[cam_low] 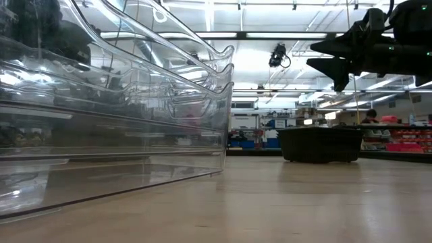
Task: Stack baskets by color
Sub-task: Return to Home Position
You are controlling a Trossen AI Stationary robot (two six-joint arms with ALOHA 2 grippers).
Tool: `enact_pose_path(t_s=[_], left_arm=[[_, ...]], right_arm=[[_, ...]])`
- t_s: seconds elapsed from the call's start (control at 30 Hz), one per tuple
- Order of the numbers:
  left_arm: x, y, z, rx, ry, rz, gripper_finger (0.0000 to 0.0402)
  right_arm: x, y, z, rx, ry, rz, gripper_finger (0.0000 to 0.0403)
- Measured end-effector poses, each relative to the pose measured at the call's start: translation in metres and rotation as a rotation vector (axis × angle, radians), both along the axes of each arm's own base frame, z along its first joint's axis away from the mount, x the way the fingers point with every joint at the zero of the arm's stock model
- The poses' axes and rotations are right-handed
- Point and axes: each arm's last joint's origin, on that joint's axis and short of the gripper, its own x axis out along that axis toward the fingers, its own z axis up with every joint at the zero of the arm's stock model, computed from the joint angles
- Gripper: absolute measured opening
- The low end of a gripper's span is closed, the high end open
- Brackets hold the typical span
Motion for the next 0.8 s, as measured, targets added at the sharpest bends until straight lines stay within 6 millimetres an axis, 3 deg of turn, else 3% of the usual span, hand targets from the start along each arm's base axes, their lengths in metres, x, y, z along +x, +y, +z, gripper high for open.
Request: enact_pose_path(t_s=[0.8], left_arm=[[0.0000,0.0000,0.0000,0.000,0.000,0.000,0.0023]], right_arm=[[0.0000,0.0000,0.0000,0.000,0.000,0.000,0.0209]])
